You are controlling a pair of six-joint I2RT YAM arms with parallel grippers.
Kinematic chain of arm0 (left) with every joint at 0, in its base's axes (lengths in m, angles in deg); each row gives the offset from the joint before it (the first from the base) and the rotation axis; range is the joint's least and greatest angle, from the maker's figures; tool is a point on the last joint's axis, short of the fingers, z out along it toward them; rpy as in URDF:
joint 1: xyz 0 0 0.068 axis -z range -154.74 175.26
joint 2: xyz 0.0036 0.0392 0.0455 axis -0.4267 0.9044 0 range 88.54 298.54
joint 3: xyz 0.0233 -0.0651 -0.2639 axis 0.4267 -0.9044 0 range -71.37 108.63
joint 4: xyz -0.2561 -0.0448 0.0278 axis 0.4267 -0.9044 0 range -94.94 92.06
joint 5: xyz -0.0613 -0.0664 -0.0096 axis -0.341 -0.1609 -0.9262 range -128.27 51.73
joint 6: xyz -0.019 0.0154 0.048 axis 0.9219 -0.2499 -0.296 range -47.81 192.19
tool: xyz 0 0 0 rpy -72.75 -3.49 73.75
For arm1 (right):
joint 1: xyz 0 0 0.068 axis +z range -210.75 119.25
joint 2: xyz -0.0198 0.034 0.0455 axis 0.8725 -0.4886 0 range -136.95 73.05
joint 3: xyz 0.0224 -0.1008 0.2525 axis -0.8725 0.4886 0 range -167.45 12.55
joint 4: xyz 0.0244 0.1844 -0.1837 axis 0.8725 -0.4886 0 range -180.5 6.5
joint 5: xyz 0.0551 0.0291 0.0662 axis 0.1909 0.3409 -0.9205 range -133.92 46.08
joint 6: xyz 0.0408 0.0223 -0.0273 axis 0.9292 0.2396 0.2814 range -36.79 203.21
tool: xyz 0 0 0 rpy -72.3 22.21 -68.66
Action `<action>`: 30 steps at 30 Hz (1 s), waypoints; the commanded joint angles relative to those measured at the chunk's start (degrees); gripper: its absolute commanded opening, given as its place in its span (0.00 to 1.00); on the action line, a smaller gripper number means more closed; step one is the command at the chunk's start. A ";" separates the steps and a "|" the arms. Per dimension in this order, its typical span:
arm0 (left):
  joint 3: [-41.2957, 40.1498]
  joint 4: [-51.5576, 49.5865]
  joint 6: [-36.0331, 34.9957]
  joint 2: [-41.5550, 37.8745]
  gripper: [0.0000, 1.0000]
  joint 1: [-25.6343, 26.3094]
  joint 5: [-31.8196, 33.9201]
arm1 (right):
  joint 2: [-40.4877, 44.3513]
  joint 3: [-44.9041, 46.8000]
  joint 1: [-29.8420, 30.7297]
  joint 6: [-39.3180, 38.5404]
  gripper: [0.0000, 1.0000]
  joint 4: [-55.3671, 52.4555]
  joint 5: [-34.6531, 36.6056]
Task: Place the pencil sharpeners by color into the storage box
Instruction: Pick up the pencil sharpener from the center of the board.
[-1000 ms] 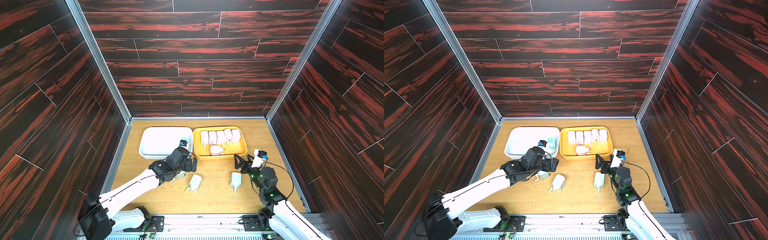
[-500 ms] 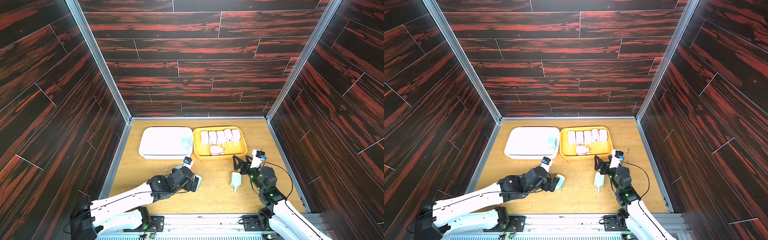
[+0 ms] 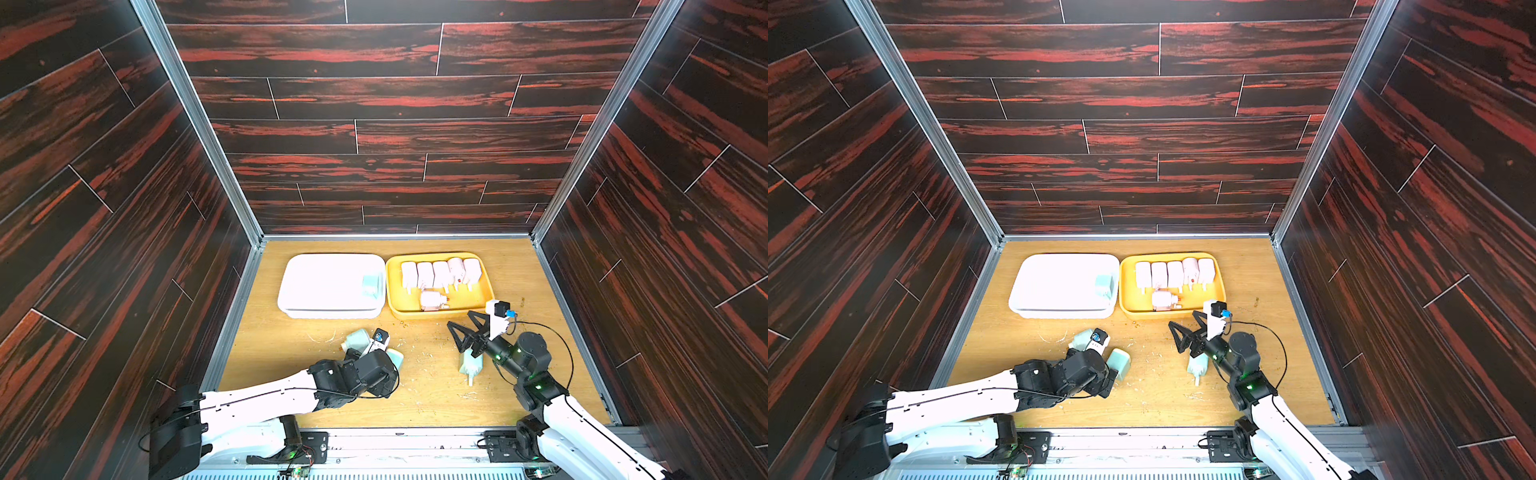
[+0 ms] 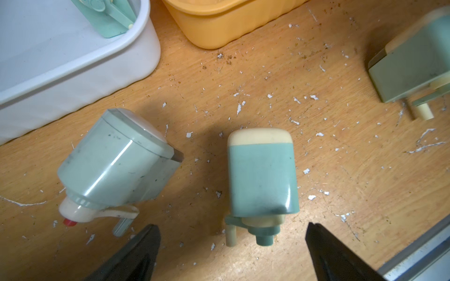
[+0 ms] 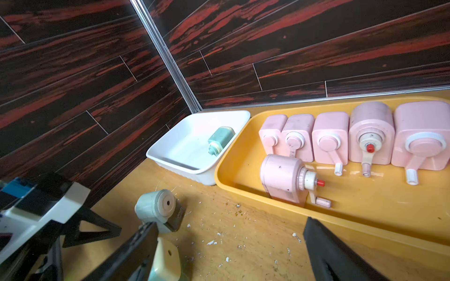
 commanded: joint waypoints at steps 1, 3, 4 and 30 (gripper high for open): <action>-0.92 1.87 -0.77 0.68 1.00 0.48 1.05 | -0.42 -1.74 0.95 -1.64 0.98 -0.10 0.74; -1.23 2.50 -0.88 1.11 1.00 0.48 1.43 | -0.63 -1.59 1.04 -1.72 0.98 -0.16 1.62; -1.43 3.24 -1.09 1.44 1.00 0.48 1.32 | -0.87 -1.59 1.04 -1.73 0.98 -0.23 1.94; 1.75 11.10 -2.16 11.62 0.84 0.49 2.58 | -0.91 -2.24 1.18 -1.99 0.98 -1.83 3.48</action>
